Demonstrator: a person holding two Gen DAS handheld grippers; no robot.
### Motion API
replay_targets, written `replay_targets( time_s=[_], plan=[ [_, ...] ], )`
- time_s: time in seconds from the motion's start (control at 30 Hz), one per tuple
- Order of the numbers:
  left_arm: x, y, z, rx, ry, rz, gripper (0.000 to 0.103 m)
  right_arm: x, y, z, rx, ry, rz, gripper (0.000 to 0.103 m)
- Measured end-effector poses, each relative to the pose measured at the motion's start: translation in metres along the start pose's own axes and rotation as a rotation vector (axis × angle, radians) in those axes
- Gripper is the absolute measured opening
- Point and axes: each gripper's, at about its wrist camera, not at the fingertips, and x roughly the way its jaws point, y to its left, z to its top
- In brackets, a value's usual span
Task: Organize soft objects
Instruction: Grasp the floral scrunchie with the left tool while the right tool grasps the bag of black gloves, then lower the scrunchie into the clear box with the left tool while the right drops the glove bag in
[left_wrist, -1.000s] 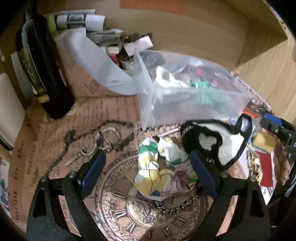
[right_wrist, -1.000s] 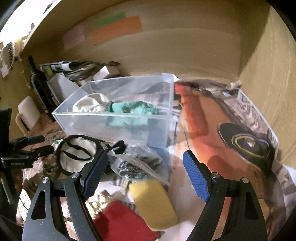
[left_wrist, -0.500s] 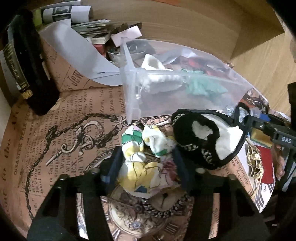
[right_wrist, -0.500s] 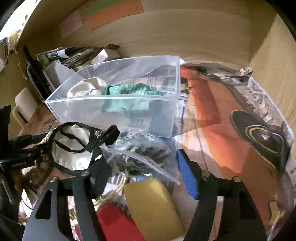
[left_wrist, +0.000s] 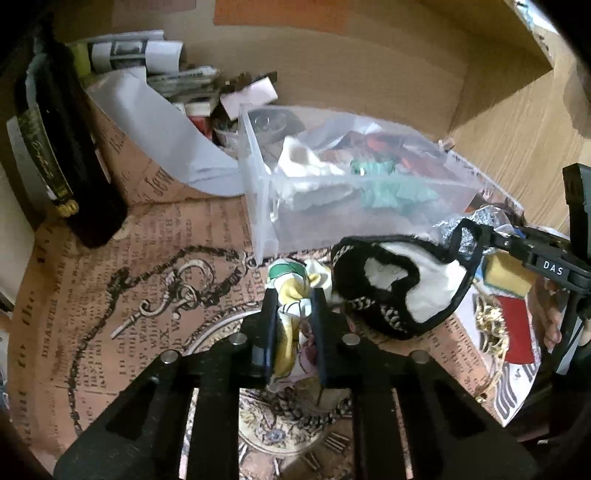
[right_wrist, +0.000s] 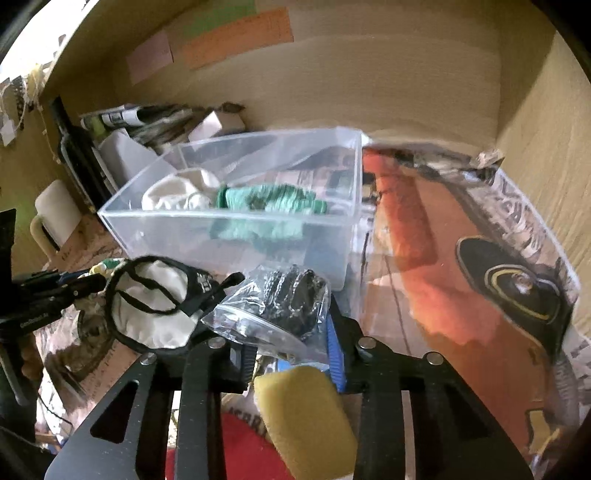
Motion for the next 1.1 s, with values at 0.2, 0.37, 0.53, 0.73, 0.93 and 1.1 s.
replay_targets(
  time_s=[0.2, 0.37, 0.53, 0.73, 0.93, 1.1],
  plan=[
    [-0.019, -0.002, 0.006, 0.007, -0.053, 0.001, 0.012, -0.02, -0.002, 0.007, 0.006, -0.065, -0.014, 0.028],
    [-0.035, -0.004, 0.012, 0.013, -0.105, -0.001, 0.011, -0.036, -0.002, 0.014, 0.013, -0.122, -0.018, 0.028],
    [-0.049, -0.007, 0.024, 0.022, -0.153, -0.014, 0.01, -0.051, 0.0, 0.022, 0.015, -0.18, -0.015, 0.028],
    [-0.061, -0.014, 0.043, 0.039, -0.225, -0.022, 0.01, -0.061, 0.006, 0.036, 0.014, -0.238, 0.008, 0.028],
    [-0.063, -0.02, 0.069, 0.053, -0.291, -0.023, 0.01, -0.061, 0.01, 0.051, 0.01, -0.275, 0.036, 0.028],
    [-0.05, -0.025, 0.09, 0.06, -0.31, -0.025, 0.01, -0.05, 0.016, 0.063, -0.004, -0.278, 0.053, 0.028]
  ],
)
